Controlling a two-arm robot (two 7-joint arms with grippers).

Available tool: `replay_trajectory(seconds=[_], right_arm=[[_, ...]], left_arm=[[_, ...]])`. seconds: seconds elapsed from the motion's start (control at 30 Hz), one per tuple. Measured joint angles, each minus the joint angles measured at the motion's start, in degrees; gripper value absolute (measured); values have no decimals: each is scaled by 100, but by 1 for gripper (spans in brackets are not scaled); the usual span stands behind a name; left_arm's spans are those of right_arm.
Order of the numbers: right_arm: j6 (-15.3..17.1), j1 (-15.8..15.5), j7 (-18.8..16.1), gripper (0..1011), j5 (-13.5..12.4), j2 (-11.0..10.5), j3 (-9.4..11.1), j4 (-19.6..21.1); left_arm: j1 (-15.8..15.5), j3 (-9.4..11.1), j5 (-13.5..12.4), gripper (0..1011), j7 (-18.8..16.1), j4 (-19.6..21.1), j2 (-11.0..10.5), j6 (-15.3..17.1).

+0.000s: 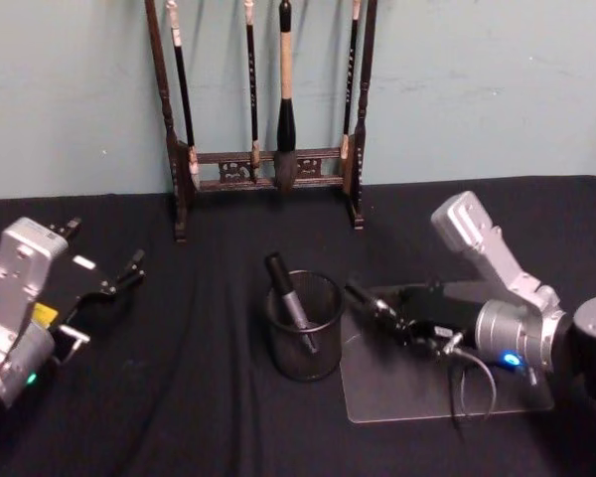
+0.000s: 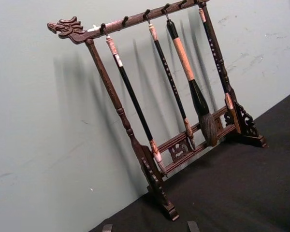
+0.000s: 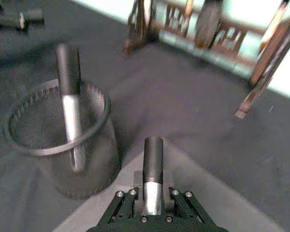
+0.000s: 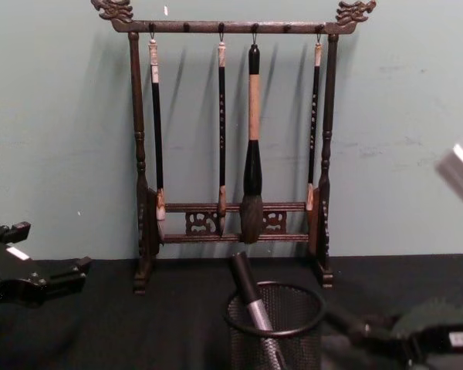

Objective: Pick up the water-based marker from the table and place it into the pen holder.

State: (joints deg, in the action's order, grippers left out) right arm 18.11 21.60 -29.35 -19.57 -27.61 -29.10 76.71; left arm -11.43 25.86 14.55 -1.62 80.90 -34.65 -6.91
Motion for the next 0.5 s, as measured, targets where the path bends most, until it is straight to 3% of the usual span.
replay_trajectory(seconds=[0.3, 0.5], right_arm=[[-1148, -220, 97, 237, -356, 175, 493, 175], [-1810, -231, -8, 237, -542, 372, 629, 109]], left_arm=[[0, 0, 0, 1001, 0, 0, 0, 0], [0, 0, 0, 1001, 0, 0, 0, 0]])
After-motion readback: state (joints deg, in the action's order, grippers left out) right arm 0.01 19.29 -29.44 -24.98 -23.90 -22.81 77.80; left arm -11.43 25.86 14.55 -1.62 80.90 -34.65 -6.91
